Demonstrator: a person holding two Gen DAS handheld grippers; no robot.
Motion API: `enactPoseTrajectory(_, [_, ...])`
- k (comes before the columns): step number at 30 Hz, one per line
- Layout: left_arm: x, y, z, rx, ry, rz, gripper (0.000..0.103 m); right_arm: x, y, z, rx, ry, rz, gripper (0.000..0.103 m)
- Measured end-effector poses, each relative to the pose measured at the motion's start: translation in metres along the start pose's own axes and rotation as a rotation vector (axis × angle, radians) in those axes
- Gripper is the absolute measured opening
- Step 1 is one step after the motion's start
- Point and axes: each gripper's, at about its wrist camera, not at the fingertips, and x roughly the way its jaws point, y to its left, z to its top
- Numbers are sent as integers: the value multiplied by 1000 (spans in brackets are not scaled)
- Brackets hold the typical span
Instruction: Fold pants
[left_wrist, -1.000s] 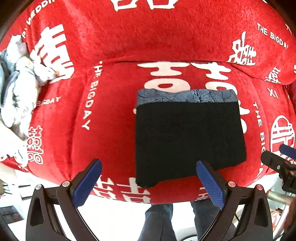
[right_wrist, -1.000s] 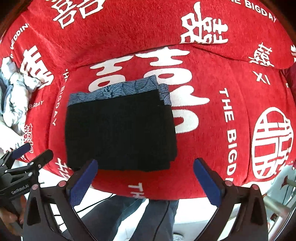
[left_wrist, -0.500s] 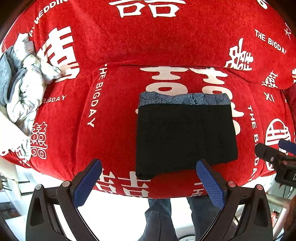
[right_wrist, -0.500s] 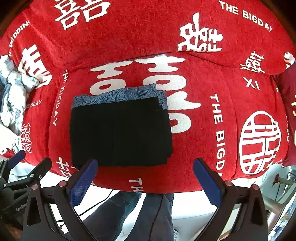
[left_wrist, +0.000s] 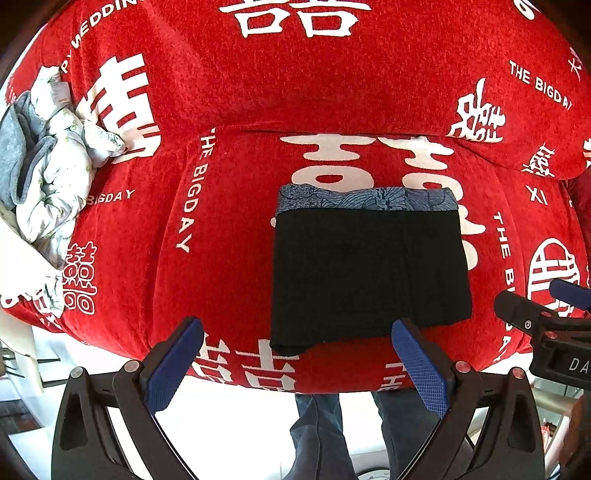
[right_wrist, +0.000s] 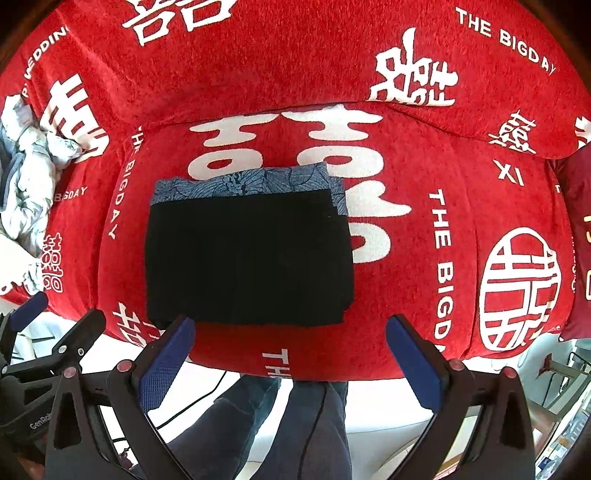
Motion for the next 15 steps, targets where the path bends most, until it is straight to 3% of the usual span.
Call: enactPoseTrajectory(15, [2, -10, 0, 13, 13, -3, 102, 0, -5, 2, -3, -2, -17, 103])
